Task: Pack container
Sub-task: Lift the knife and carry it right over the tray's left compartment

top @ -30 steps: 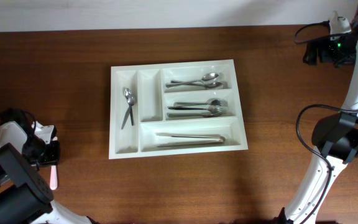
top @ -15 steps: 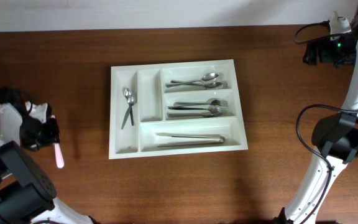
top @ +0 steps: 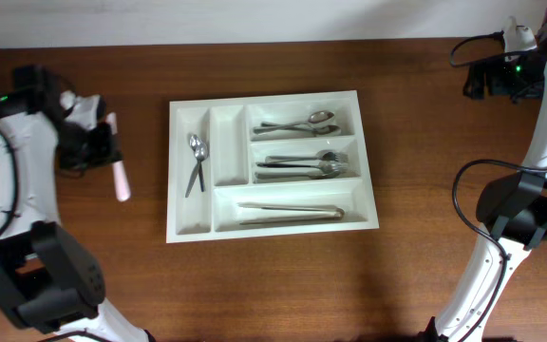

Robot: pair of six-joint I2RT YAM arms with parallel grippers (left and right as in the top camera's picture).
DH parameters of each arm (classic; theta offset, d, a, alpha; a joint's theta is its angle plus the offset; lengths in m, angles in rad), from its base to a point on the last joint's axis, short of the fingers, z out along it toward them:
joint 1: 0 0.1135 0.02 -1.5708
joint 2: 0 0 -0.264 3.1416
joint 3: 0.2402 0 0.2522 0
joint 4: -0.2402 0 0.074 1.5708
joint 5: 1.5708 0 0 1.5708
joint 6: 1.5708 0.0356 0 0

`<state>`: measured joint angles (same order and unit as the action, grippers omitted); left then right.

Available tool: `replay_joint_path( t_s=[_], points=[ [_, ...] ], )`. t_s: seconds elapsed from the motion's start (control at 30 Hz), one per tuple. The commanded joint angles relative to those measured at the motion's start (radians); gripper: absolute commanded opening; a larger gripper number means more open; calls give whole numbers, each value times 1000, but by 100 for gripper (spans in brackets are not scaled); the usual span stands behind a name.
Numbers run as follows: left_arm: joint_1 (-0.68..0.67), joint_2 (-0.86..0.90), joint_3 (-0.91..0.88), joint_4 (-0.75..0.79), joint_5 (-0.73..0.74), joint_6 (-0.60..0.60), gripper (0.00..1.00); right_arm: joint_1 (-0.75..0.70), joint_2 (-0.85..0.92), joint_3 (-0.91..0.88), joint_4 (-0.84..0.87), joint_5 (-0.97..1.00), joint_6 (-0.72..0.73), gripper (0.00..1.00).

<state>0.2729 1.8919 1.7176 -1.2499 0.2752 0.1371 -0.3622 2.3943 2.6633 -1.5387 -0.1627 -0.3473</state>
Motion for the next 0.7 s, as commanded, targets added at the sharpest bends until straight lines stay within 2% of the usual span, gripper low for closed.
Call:
replay_joint_path(
  t_s=[0.0,0.2,0.4,0.67],
  points=[
    [-89,6,43,4,51,-30,2,-5,-14,-5,3,2,2,99],
    [-257,6,52,99,49,-150,2,-5,-14,-5,3,2,2,98],
    [-377,6,51,222,-26,-298,2,-5,-14,-5,3,2,2,99],
    [-466,17,51,229,-143,-443,2,-5,-14,-5,3,2,2,99]
  ],
)
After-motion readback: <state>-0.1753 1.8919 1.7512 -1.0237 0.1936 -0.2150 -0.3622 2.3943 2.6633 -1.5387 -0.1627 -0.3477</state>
